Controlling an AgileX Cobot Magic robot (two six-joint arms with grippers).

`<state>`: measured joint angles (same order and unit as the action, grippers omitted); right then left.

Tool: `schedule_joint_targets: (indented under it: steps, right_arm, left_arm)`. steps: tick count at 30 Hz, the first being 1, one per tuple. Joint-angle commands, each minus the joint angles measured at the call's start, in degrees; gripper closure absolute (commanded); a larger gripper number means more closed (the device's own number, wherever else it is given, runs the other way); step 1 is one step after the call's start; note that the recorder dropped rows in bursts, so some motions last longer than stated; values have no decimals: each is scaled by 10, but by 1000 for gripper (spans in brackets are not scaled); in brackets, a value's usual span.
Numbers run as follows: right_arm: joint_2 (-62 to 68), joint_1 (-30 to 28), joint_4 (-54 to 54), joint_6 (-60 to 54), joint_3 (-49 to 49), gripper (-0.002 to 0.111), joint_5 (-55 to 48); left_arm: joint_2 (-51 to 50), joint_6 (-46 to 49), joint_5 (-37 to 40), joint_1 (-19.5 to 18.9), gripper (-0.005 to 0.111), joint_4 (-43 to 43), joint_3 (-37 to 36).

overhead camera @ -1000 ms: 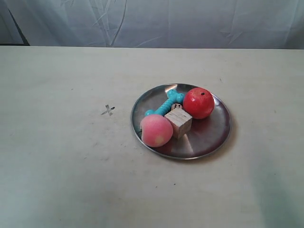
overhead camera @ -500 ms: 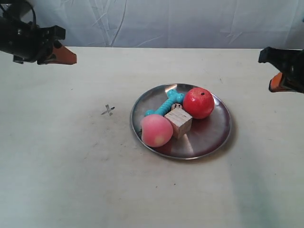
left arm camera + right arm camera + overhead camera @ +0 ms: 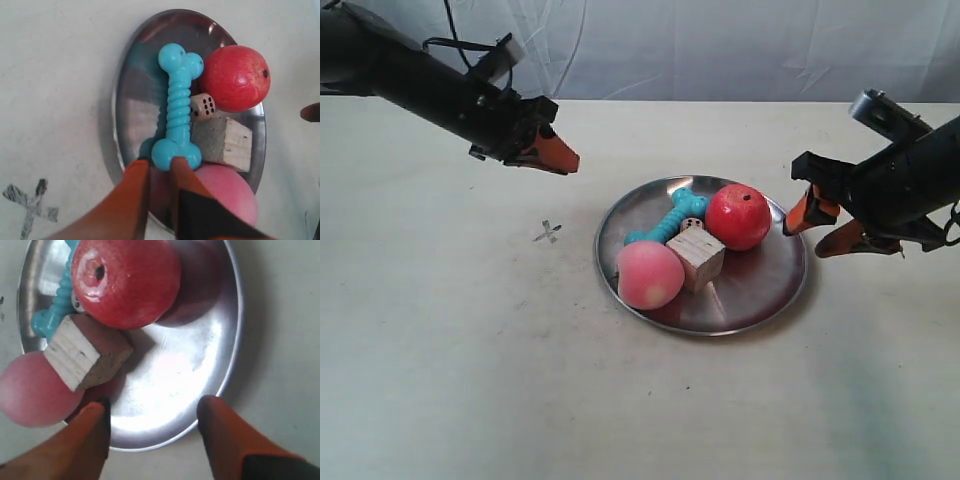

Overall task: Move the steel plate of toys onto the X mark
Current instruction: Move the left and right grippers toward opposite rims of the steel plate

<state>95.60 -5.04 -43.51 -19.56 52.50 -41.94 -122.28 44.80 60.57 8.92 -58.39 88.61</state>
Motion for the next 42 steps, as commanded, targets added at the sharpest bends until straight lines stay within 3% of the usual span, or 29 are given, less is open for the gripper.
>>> schedule_joint_targets:
  steps: [1,4,14,20,36,42]
  right_arm:
    - [12,-2,-14,-14,3,54,3]
    - [20,-2,-33,-14,3,54,3]
    - [61,5,-63,-14,3,54,2]
    - [79,5,-66,-14,3,54,-5]
    - [83,5,-45,-14,3,54,-14]
    - [83,5,-27,-14,3,54,-22]
  left_arm:
    - [-45,-38,4,6,71,17,67]
    - [-74,-75,19,7,62,28,108]
    - [-165,-153,90,32,61,109,226]
    - [-200,-179,94,56,61,167,277]
    - [-225,-179,94,86,61,179,299]
    - [-225,-203,94,101,61,223,299]
